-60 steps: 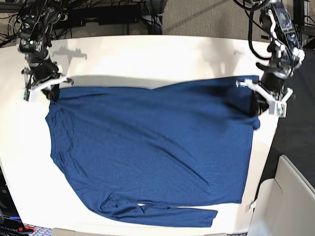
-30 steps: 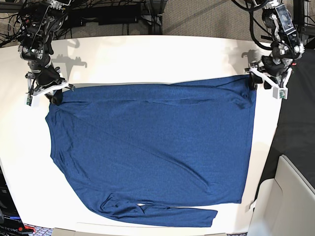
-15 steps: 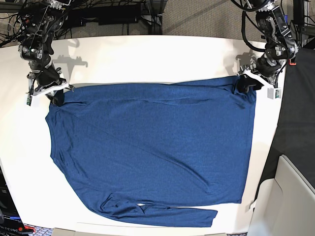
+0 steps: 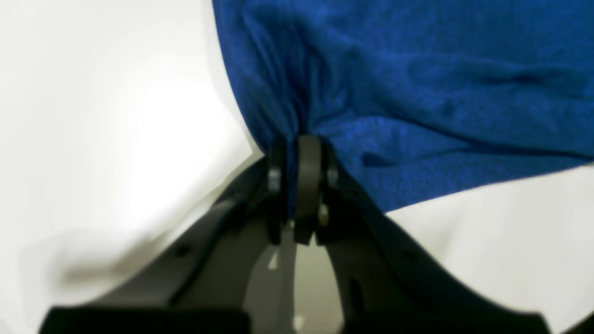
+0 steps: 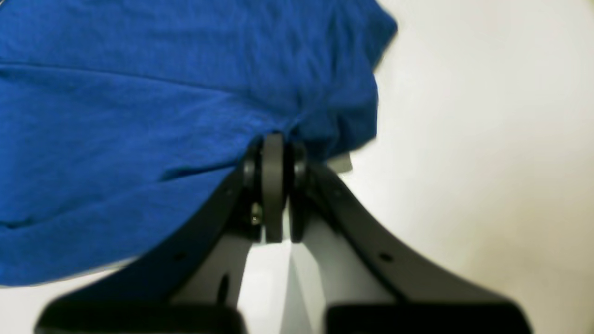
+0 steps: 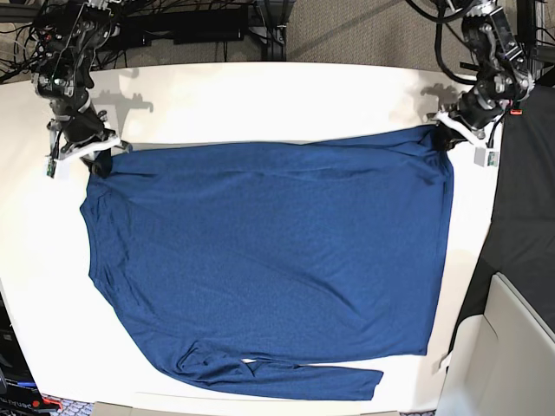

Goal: Fold the T-shirt properly
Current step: 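Lift the shirt by its shoulders and drag it toward the robot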

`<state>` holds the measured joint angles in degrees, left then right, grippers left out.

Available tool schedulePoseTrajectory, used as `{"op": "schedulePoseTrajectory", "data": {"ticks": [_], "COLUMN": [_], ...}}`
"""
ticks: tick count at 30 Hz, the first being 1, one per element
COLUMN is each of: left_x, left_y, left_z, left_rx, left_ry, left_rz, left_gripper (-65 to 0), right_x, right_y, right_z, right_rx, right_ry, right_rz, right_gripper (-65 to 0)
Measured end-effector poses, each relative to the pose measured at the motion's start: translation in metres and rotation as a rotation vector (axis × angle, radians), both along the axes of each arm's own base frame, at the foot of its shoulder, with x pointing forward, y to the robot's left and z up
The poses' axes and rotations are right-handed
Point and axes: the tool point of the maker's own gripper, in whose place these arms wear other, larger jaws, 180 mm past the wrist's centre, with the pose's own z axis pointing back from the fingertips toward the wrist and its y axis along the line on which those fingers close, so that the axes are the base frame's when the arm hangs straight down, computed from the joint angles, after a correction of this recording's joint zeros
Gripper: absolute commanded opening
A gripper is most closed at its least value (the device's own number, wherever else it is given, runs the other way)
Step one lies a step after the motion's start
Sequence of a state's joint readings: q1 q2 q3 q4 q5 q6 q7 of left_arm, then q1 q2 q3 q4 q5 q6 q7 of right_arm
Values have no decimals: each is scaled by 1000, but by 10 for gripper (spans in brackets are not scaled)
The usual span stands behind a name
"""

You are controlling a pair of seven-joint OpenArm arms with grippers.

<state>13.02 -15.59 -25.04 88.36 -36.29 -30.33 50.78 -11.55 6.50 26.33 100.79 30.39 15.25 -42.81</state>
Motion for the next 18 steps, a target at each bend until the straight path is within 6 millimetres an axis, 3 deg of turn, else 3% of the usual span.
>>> {"op": "schedulePoseTrajectory", "data": {"ticks": [7, 18], "left_x": [-16, -55], "left_y": [18, 23], "left_z": [-1, 1], "left_rx": [52, 76], "left_ry": [29, 91], "left_rz": [-16, -59], "left_gripper": [-649, -649], "right_x": [-20, -57], "right_y": [3, 11], "right_z": [4, 10], "right_rx": [-23, -69], "right_ry": [7, 48], "right_rz": [15, 55], "right_gripper": [-648, -648]}}
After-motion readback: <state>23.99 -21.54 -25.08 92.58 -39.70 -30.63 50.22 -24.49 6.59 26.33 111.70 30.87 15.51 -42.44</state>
